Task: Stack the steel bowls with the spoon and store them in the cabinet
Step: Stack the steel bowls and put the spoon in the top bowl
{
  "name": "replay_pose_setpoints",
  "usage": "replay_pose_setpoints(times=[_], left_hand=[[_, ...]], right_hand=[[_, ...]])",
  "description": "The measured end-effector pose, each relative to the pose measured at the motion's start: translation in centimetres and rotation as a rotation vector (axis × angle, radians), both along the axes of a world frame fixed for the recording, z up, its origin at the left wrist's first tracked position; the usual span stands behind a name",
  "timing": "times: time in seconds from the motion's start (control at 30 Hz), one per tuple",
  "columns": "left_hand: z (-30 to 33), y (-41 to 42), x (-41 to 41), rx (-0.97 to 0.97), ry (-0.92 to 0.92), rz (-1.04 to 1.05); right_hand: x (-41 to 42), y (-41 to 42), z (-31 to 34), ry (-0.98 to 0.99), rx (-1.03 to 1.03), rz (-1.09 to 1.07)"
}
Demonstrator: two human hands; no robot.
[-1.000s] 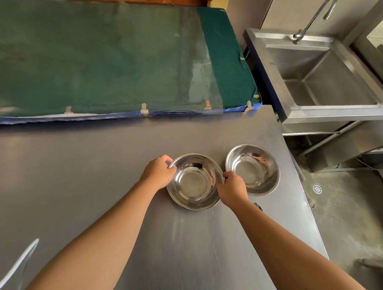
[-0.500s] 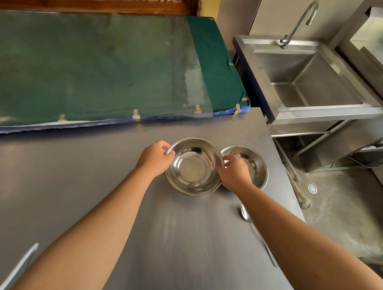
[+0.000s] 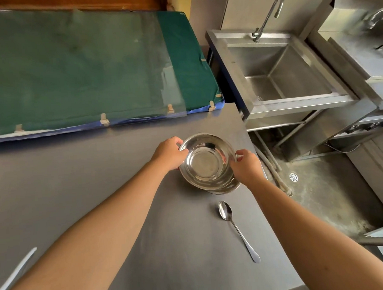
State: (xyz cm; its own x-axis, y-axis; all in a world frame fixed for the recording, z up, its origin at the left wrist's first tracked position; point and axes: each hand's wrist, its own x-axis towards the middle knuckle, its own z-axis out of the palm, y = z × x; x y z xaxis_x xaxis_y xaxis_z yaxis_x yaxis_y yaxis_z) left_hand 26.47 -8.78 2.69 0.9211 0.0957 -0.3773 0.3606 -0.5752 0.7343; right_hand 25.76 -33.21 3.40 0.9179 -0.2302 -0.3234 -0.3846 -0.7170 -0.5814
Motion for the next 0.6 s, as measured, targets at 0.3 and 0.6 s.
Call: replay_pose_setpoints(times=[0.3,0.6], left_hand=[[-2.6,-3.3,1.1,0.018,0.061,-0.071],[-4.1,-4.5,0.7,0.126,0.015,-0.114]], right_hand=[[0.8,-2.8,-1.8,0.050,-0.019,-0.033],[0.8,-3.6,-3.4,0.070,-0.020,0.000]])
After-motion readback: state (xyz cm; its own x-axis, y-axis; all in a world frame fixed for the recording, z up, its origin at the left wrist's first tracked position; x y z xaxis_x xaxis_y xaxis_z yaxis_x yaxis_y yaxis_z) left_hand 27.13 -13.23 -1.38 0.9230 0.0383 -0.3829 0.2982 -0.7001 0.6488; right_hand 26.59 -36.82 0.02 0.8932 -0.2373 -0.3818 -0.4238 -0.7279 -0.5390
